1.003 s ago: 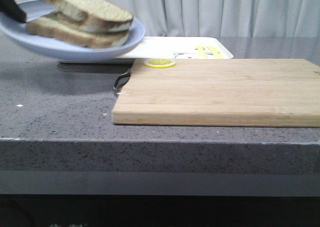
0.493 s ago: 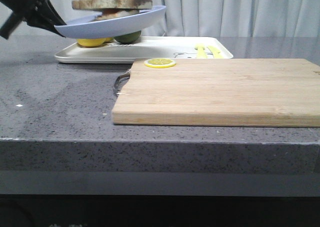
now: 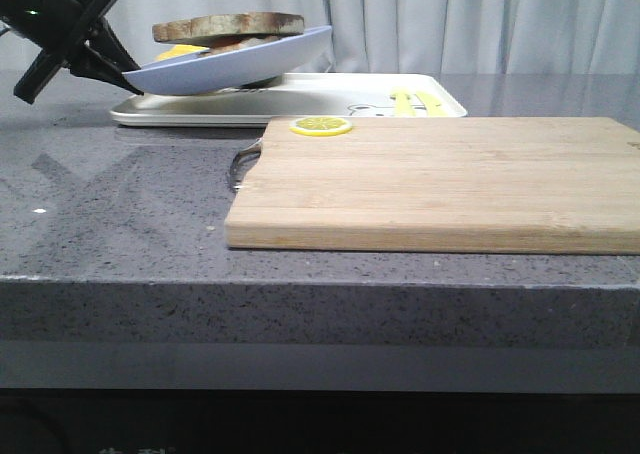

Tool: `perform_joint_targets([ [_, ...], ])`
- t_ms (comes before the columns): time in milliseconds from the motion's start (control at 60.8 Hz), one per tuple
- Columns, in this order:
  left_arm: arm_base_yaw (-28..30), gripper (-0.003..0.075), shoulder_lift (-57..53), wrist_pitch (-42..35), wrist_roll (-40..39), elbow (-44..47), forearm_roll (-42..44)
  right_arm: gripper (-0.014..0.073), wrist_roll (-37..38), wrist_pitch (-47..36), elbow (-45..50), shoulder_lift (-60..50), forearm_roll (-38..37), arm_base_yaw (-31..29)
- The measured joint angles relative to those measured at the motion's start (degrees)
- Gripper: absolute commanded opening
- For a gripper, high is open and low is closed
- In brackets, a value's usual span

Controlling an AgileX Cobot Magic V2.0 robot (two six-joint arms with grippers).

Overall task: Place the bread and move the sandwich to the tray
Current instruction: 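Grasp the blue plate rim with the left gripper and slide it onto the tray, then release the plate and raise the left gripper away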

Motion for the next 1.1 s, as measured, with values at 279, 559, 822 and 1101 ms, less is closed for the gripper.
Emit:
perform_joint_targets([
  [279,0.0,0.0164,0.0,-0.2,-0.3,0.0,0.3,0.0402,0.0,0.0,0.0,0.0,0.0,0.0],
  [559,0.0,0.0249,-0.1,0.5,-0.4,-0.4,-0.8,0.0402,0.0,0.0,0.0,0.0,0.0,0.0],
  [822,0.0,0.0249,-5.0,1.7,-0.4,-0.4,2.9,0.0402,0.0,0.0,0.0,0.0,0.0,0.0],
  [1101,-0.1,0.0238,-16.5,3.9,2.3,-0.4,9.8,0.0402,0.0,0.0,0.0,0.0,0.0,0.0],
])
